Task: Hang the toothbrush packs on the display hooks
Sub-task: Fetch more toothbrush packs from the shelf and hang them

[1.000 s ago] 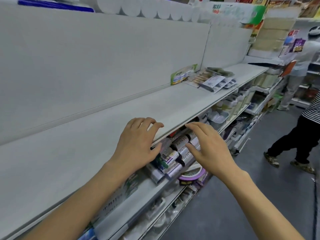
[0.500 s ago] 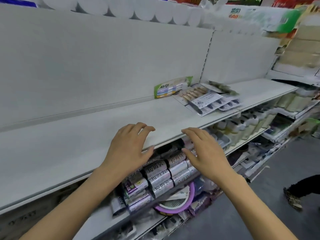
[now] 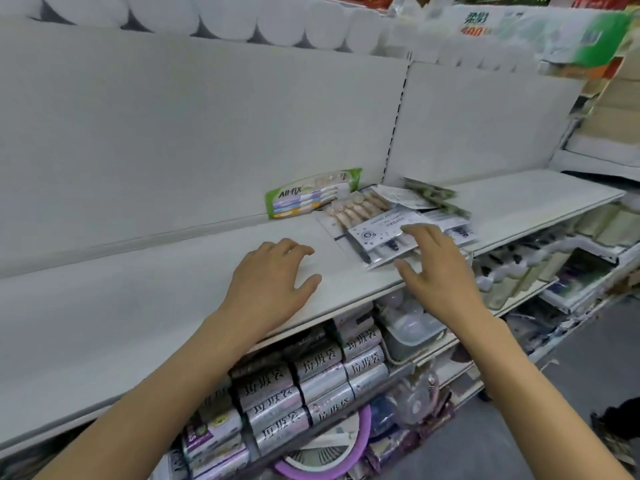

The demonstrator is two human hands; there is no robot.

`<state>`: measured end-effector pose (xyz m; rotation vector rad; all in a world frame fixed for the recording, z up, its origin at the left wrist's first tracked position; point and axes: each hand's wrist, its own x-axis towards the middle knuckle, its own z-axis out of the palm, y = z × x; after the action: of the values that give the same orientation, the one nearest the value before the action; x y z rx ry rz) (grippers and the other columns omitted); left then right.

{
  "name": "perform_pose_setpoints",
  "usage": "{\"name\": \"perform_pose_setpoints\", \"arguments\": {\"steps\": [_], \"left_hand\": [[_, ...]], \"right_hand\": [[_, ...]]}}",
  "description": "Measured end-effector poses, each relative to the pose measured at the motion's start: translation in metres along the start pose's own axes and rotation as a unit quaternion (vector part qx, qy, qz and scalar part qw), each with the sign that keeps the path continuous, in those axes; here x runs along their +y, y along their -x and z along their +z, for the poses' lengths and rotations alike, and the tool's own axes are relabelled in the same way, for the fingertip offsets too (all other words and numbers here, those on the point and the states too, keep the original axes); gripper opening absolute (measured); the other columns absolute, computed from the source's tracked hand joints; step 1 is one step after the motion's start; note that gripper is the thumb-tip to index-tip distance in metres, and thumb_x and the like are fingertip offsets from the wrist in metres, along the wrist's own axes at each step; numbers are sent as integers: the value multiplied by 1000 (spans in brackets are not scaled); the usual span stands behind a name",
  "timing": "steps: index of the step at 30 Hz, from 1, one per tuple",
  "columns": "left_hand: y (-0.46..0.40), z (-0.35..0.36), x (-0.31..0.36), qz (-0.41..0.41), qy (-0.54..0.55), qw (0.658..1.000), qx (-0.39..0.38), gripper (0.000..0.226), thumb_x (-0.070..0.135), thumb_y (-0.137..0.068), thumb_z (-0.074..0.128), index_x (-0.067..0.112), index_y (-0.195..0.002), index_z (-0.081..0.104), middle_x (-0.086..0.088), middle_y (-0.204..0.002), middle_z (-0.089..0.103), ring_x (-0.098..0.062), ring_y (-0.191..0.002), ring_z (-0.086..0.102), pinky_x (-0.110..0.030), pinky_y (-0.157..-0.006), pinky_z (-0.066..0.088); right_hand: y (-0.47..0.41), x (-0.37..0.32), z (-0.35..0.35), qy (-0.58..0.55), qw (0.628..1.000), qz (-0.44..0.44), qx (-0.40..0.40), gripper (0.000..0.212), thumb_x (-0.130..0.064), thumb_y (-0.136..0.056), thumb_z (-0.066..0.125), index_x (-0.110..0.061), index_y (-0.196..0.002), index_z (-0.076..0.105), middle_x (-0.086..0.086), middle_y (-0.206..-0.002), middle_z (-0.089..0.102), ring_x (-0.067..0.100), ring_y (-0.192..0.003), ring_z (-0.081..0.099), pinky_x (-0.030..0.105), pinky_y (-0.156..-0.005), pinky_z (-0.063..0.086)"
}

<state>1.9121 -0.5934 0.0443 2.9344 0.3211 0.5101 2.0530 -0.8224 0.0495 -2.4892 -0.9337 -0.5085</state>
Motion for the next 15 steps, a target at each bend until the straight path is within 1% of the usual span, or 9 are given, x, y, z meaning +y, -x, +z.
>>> {"name": "perform_pose_setpoints", "arguments": {"steps": [2,4,7,9,11,13,15], "left_hand": [[-22,4,5,-4,-20,1000,-14,55,59,-97,40,32,-145,43,10,-146,47,-18,-130,44,-37,-102,39],[-43,7,10,-15,-48,998,-35,59,62,-97,36,29,-146,42,7,-147,46,-20,-132,43,-38,-104,38],[-64,12,18,-22,-91,994,-65,63,64,-97,34,24,-144,46,2,-145,49,-24,-131,44,-39,-103,39],[-75,14,23,-28,-106,991,-74,64,65,-96,34,22,-142,48,1,-143,50,-25,-129,45,-39,-102,40],[-85,17,26,-42,-117,988,-89,65,66,-96,34,21,-140,49,0,-142,52,-25,-128,47,-40,-100,40],[-97,22,29,-65,-128,984,-107,66,67,-95,33,20,-136,52,-1,-139,53,-26,-124,49,-40,-95,42],[-108,28,31,-90,-130,980,-119,67,69,-95,30,16,-123,58,-4,-131,57,-26,-117,51,-38,-87,41]], "right_hand": [[-18,11,4,-5,1000,3,15,52,-26,-95,62,-15,-142,46,4,-144,47,27,-130,44,41,-95,45],[-37,22,8,-9,1000,-4,21,54,-21,-93,63,-15,-143,45,4,-144,46,28,-130,44,40,-97,43],[-64,36,12,-11,1000,2,19,60,-10,-89,62,-12,-146,41,7,-147,44,28,-134,40,39,-100,41],[-79,44,17,-2,1000,-1,18,61,-7,-88,61,-12,-145,41,8,-146,44,28,-134,41,39,-99,43],[-92,51,23,2,1000,-10,17,58,-10,-89,62,-12,-144,44,8,-144,46,29,-130,44,39,-95,44],[-104,57,27,4,1000,-18,7,54,-17,-92,62,-12,-143,46,8,-144,48,30,-129,47,39,-95,45],[-116,62,30,13,1000,-23,3,51,-23,-94,60,-14,-142,47,7,-144,50,29,-128,50,40,-92,47]]}}
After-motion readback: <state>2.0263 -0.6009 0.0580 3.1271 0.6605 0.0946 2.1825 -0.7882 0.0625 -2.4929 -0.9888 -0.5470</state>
